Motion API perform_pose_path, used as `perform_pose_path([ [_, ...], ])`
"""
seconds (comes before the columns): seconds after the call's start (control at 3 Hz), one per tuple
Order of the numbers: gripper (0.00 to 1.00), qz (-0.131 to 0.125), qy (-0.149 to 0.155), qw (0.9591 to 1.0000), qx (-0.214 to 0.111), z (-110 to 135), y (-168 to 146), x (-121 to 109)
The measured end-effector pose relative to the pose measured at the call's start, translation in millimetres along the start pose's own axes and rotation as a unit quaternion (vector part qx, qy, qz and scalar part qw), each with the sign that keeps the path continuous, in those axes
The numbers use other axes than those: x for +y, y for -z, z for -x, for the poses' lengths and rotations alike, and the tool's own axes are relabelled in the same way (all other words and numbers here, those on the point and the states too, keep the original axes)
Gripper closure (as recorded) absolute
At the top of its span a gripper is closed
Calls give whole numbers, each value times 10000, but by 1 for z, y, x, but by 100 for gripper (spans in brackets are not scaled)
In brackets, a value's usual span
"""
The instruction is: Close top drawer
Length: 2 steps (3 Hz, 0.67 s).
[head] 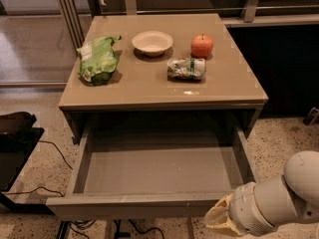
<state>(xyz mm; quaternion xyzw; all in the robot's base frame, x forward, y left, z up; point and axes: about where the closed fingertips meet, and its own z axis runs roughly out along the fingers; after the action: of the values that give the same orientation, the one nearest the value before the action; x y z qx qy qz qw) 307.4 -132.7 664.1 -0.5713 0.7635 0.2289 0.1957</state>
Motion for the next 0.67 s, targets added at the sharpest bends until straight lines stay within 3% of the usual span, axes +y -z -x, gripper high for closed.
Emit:
perform_pose_path([
  [0.67, 36, 102, -54, 9999, 6, 1, -1, 6],
])
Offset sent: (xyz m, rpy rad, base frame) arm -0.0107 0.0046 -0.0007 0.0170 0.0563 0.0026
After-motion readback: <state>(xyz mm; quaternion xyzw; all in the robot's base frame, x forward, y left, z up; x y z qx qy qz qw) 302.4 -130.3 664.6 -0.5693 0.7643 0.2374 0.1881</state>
